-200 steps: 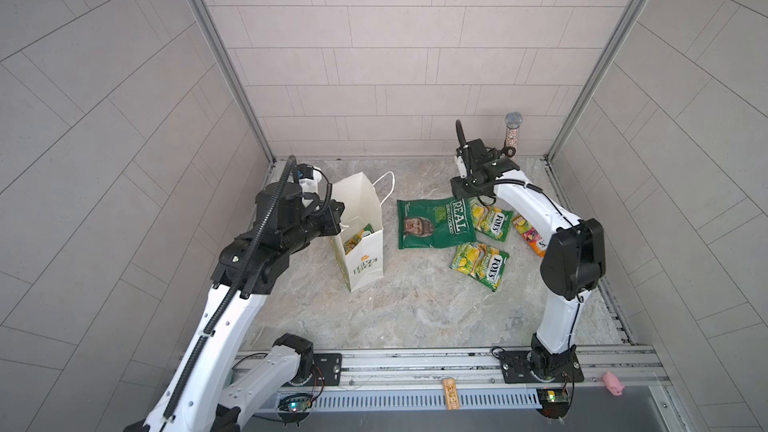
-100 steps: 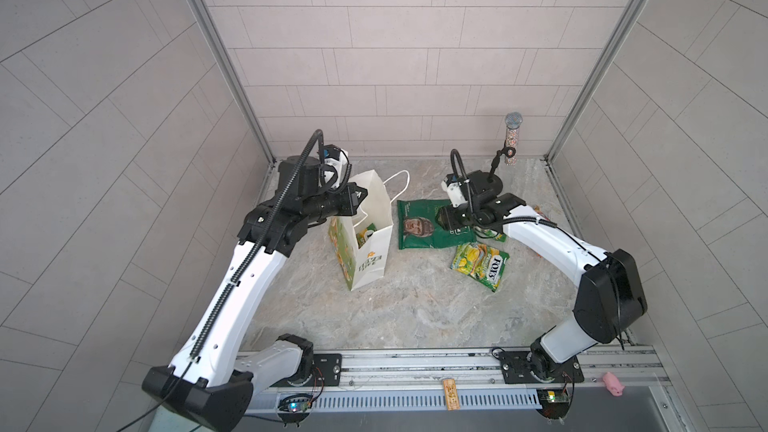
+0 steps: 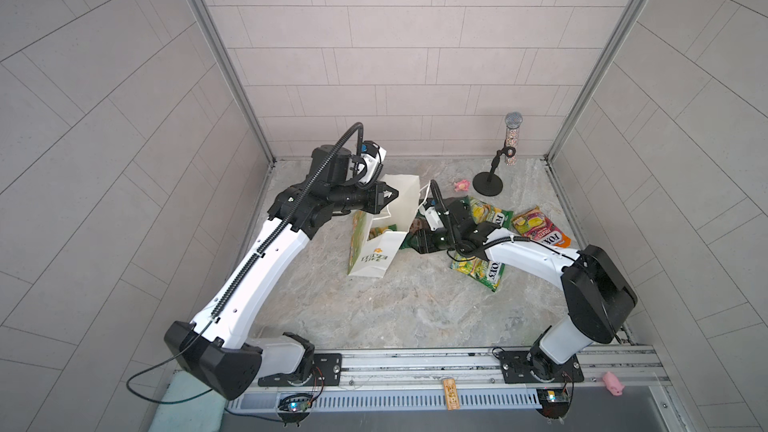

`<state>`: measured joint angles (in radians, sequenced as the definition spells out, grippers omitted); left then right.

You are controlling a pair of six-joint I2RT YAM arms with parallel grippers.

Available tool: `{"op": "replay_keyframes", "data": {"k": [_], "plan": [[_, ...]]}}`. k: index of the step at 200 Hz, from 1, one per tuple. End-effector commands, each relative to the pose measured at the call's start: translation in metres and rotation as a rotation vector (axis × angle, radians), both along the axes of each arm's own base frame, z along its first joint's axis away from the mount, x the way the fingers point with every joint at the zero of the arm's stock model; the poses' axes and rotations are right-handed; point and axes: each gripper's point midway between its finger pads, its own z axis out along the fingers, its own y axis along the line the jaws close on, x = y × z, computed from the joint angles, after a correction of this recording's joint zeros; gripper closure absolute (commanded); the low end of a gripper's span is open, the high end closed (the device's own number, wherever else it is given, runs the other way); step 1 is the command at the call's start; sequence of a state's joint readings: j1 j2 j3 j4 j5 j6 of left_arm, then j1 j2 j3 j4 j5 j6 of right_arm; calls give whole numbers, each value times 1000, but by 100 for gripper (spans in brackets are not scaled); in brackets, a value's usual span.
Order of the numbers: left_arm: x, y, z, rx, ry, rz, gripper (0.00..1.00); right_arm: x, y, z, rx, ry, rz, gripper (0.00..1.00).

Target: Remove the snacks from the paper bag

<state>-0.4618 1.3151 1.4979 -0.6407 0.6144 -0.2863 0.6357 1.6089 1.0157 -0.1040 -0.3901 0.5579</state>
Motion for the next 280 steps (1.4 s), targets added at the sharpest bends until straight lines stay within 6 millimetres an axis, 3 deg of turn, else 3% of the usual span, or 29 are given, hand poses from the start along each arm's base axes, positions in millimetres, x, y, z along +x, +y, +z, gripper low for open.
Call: {"op": "replay_keyframes", "data": {"k": [1,17,38,59,87,112,148,167,201,242,280], "plan": [[-9,-17,17,-15,-62,-82,100,-3,19,8,82,-13,5,40],[-13,-21,12,7,-59,-94,100,-11,8,-2,37,15,-12,40],[-16,-23,7,25,-52,-90,100,-20,-23,-12,-44,3,-82,40],[-20,-26,4,29,-40,-86,100,-30,-62,-14,-118,-14,-167,40],[-29,-30,5,18,-30,-86,100,-37,-130,-6,-258,-86,-345,40],[-38,-38,8,-8,-19,-88,100,-39,-173,29,-214,-144,-448,41],[-53,-58,3,-32,10,-117,100,-40,-210,88,-206,-222,-512,42],[-60,-64,-5,-15,22,-118,100,-39,-209,117,-190,-266,-495,42],[-71,-67,-13,2,31,-115,100,-38,-173,163,-8,-319,-353,44],[-82,-65,-17,5,38,-124,100,-46,-125,185,158,-311,-154,47],[-85,-62,-17,4,39,-116,100,-41,-125,187,94,-338,-164,48]]}}
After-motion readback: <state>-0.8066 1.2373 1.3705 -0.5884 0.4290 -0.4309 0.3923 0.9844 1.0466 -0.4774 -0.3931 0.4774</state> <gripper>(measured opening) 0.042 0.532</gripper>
